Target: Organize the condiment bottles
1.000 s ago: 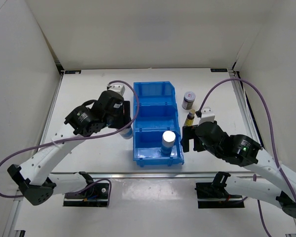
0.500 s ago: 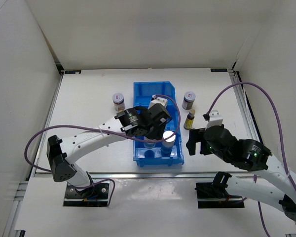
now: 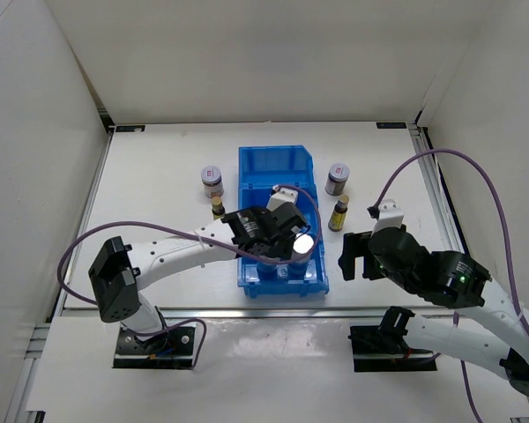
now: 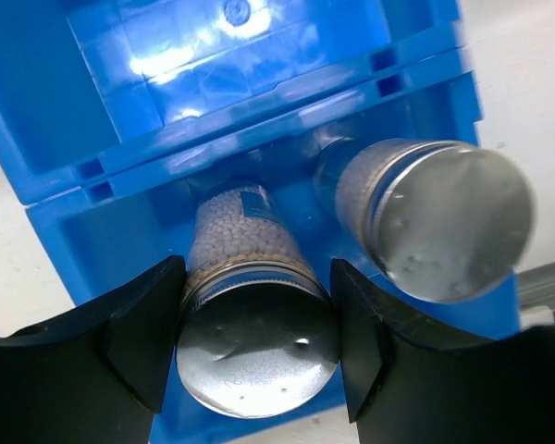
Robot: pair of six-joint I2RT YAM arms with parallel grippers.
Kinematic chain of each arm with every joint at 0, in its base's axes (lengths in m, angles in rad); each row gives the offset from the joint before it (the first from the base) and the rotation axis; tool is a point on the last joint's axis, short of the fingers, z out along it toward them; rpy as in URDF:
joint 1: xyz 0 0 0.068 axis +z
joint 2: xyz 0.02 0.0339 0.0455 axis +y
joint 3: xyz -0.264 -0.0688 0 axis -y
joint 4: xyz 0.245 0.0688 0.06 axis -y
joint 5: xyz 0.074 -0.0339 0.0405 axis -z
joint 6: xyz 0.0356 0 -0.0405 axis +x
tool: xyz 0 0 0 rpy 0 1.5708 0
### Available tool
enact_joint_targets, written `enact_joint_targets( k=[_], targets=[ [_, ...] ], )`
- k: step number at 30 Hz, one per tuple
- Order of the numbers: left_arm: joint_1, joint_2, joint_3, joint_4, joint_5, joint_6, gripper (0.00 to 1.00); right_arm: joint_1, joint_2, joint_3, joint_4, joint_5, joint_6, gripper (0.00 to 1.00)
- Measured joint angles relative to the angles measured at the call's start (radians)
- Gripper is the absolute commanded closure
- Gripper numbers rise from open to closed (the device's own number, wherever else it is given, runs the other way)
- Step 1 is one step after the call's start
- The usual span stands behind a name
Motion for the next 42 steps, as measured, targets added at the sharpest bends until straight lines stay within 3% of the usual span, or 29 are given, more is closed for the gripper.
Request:
enact_joint_targets(
  k=[4,5,13,16,18,29,37,42],
  targets=[
    [0.000,0.002,-0.052,0.032,-0.009,-0.025,0.69,0.000,0.000,0.000,-0.005,0.000,0.005,0.00],
    [0.000,0.002,-0.054,0.042,-0.012,-0.028,0.69,0.000,0.000,0.000,-0.005,0.000,0.005,0.00],
    [0.000,0.002,-0.068,0.082,-0.033,-0.044,0.28,0.000,0.000,0.000,-0.019,0.000,0.009,0.00],
    [0.000,0.002,-0.069,0.089,-0.036,-0.046,0.18,0.000,0.000,0.000,-0.021,0.000,0.015,0.00],
    [0.000,0.000,-0.069,0.091,-0.039,-0.048,0.02,0.000,0.000,0.001,-0.022,0.000,0.018,0.00],
    [0.000,-0.139,-0.006,0.094,-0.075,0.028,0.00,0.000,0.002,0.008,-0.027,0.006,0.023,0.00],
    [0.002,-0.387,0.017,0.113,-0.200,0.127,0.00,0.000,0.002,0.015,-0.047,0.015,0.026,0.00],
    [0.074,-0.548,-0.060,0.117,-0.265,0.170,0.00,0.000,0.002,0.015,-0.048,0.022,0.027,0.00]
  ],
)
